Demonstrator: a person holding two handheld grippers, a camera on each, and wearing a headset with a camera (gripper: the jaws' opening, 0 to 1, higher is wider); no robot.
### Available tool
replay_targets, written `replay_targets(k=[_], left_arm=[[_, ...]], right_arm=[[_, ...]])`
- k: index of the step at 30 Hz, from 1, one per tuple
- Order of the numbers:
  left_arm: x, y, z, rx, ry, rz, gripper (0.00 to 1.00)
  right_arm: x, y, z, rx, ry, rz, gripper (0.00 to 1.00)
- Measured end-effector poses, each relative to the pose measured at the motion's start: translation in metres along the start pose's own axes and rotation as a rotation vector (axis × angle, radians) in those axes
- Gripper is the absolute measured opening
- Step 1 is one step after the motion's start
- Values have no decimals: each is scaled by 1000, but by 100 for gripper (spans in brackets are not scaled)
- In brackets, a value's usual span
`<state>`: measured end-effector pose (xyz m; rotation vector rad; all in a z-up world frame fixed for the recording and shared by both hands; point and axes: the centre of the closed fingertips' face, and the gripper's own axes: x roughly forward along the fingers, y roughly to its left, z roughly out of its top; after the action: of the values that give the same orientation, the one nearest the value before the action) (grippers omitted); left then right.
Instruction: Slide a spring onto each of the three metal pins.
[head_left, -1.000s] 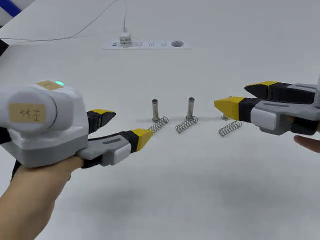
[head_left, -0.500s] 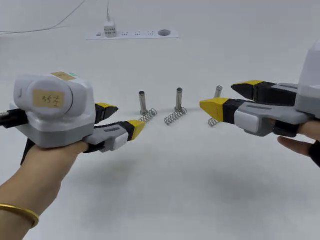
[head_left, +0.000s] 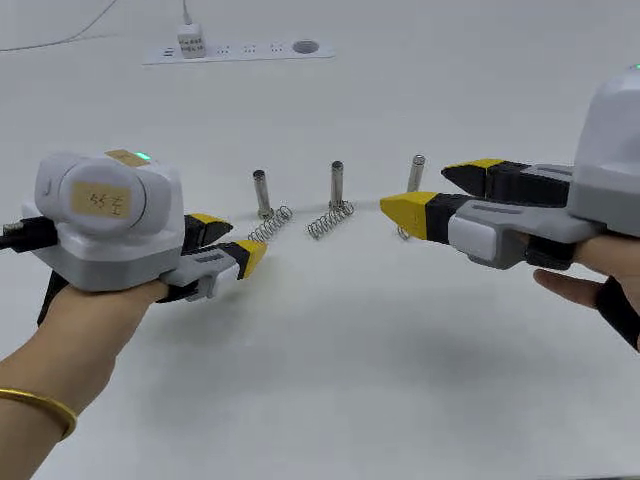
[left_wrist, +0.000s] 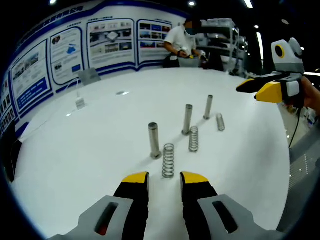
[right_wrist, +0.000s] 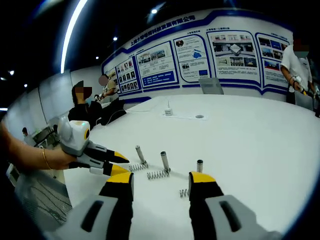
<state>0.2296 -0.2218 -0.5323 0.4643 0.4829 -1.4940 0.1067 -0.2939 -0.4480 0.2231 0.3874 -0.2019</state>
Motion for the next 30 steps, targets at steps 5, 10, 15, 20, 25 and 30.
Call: replay_targets(k=[5, 10, 15, 20, 25, 30], left_arm=[[5, -1, 1, 16, -7, -7, 22], [9, -1, -1, 28, -11, -11, 20], [10, -2, 0, 19, -21, -20, 17], [11, -4, 1, 22, -24, -26, 12], [12, -4, 1, 37, -26, -26, 11], [8, -3, 0, 67, -5, -1, 10]], right_arm=[[1, -1, -2, 6, 9, -2, 45], [1, -1, -3, 12, 12, -3, 45], [2, -1, -4, 18, 17, -1, 45], [3, 1, -6, 19, 26, 0, 44], [3, 1, -8, 20, 33, -2, 44], [3, -1, -7, 26, 31, -8, 44]])
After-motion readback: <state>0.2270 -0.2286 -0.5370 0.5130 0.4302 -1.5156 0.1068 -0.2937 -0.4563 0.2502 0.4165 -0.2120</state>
